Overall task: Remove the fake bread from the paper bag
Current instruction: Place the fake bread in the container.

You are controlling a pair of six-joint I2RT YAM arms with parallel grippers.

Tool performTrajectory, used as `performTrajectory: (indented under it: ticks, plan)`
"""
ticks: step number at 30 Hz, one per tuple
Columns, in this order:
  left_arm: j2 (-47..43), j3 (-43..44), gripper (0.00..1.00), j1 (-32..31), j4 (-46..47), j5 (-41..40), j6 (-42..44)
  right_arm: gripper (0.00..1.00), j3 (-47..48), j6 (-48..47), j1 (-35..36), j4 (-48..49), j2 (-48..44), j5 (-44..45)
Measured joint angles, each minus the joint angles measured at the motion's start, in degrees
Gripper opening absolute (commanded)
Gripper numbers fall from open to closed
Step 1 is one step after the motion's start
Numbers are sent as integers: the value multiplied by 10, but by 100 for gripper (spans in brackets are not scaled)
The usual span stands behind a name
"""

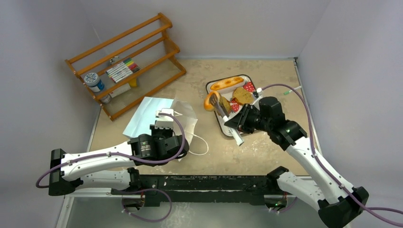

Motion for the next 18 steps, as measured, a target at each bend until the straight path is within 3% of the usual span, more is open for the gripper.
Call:
performTrajectory:
  ticks: [8, 18]
  plan:
    - [-3, 0, 0, 0, 33, 33, 63, 3, 2, -7, -101, 14, 30, 28]
    - [-4, 2, 0, 0, 47, 58, 104, 10, -53, -14, -217, 127, 118, -32]
